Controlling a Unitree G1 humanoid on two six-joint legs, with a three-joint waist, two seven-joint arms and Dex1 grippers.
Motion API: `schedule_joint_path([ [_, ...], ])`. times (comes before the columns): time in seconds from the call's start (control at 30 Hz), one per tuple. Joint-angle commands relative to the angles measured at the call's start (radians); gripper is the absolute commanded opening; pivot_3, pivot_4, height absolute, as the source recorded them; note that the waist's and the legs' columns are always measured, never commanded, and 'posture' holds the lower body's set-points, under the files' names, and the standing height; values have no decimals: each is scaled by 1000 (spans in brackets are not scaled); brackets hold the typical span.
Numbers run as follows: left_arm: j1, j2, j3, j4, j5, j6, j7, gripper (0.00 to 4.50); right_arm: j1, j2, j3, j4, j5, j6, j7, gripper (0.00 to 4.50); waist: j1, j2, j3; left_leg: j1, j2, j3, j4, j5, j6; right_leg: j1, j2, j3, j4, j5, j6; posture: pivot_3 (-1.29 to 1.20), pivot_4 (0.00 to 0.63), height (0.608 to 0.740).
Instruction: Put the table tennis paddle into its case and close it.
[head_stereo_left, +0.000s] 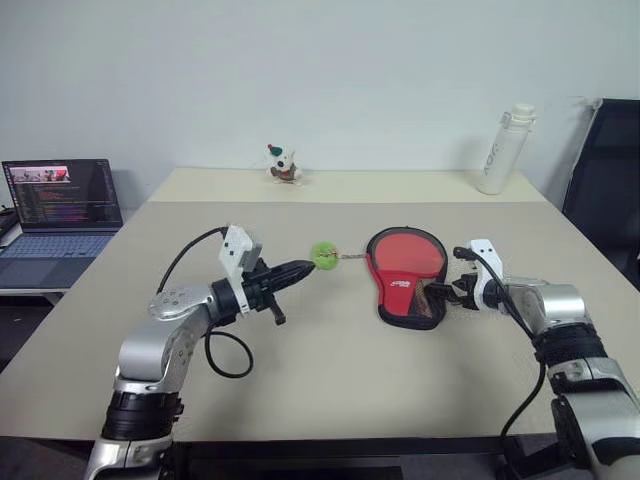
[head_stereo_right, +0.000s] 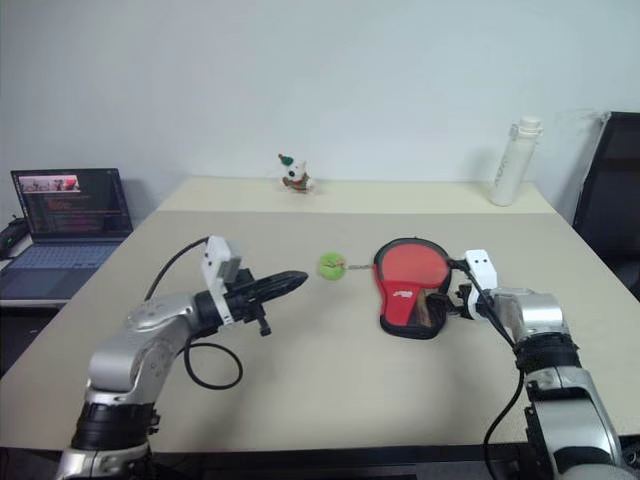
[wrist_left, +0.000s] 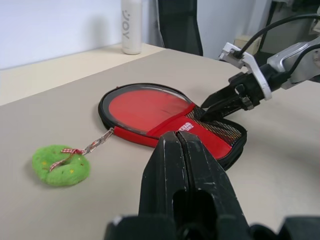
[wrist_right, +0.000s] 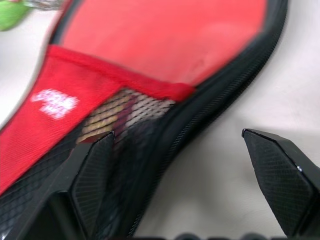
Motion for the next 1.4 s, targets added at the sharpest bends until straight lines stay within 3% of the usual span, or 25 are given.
schedule_joint_path([
  [0.03,5,19,35,-59,-28,-2,31,28,-46,12,-13,74,-21,-47,9,4500,0,0,0,0,0,0,0,0,0,0,0,0,0,0,0,0,150,740],
  [0.3,4,27,26,-56,-30,-11,50,28,-72,56,57,145,-83,-76,89,4500,-12,0,0,2,0,0,0,0,0,0,0,1,2,0,0,0,150,740],
  [0.4,14,33,27,-62,-29,-10,50,0,-69,71,68,151,-100,-77,106,3960,-20,0,0,2,0,0,0,0,0,0,1,1,2,0,0,0,150,740],
  [0.8,122,128,57,-107,-69,7,0,0,-56,142,45,150,-95,-50,111,108,-33,-1,-1,7,0,1,0,0,0,3,1,3,7,0,0,0,150,740],
  [1.13,229,234,136,-206,-212,87,-63,0,-46,168,87,0,-49,23,292,28,-52,-2,-1,7,1,2,-2,0,0,2,1,4,6,-1,-1,0,150,740],
  [1.4,399,298,195,-319,-292,147,-75,0,63,173,132,-341,2,215,295,28,-54,-1,0,7,1,2,-5,-1,-1,0,1,4,6,-2,-2,0,150,740],
])
